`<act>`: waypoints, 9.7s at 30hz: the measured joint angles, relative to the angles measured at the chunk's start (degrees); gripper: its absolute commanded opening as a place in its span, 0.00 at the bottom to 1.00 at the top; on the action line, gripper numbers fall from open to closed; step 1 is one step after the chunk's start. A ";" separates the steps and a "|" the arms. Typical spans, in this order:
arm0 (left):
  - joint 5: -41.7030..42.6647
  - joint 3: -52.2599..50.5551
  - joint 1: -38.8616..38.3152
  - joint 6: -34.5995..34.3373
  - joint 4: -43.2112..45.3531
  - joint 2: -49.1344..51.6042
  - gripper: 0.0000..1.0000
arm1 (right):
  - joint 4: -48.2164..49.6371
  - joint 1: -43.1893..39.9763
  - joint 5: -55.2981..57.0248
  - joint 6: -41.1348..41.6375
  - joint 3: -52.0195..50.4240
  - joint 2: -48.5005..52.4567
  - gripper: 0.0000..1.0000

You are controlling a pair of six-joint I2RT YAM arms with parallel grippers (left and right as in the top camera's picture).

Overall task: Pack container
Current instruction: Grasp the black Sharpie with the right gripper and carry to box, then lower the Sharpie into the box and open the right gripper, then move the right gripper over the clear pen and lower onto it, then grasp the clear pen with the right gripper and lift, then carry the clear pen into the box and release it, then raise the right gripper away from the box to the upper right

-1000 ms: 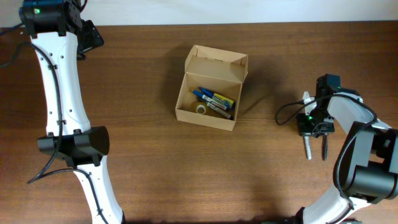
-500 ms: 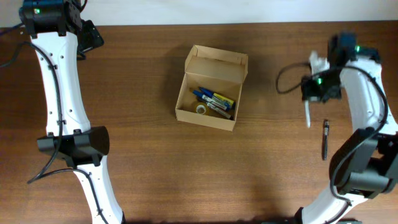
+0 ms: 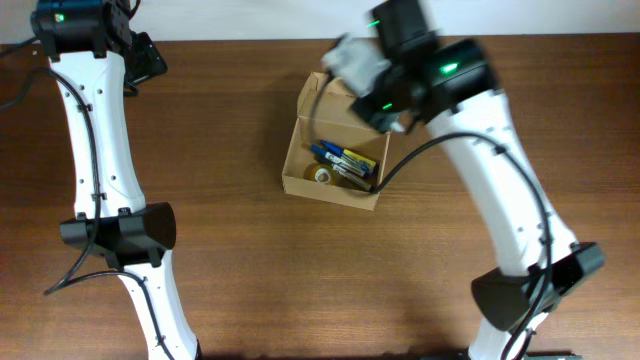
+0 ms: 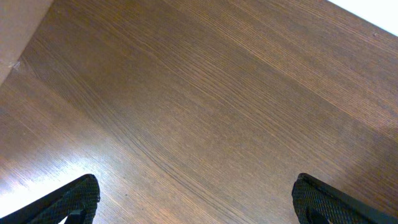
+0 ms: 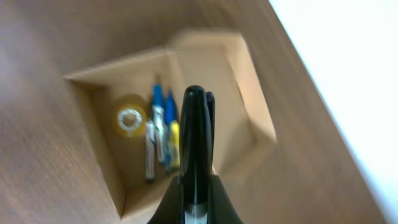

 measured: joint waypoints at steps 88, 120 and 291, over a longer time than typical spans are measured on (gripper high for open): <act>0.00 0.00 0.00 0.00 0.00 0.00 1.00 | 14.49 -51.98 1.73 26.49 -55.93 -8.04 0.53; 0.00 0.00 0.00 0.00 0.00 0.00 1.00 | 27.28 -54.34 2.21 24.96 -62.51 -8.04 0.53; 14.25 6.27 -3.50 15.87 10.62 -0.37 1.00 | -3.69 -37.59 -4.63 30.97 8.00 -10.03 0.99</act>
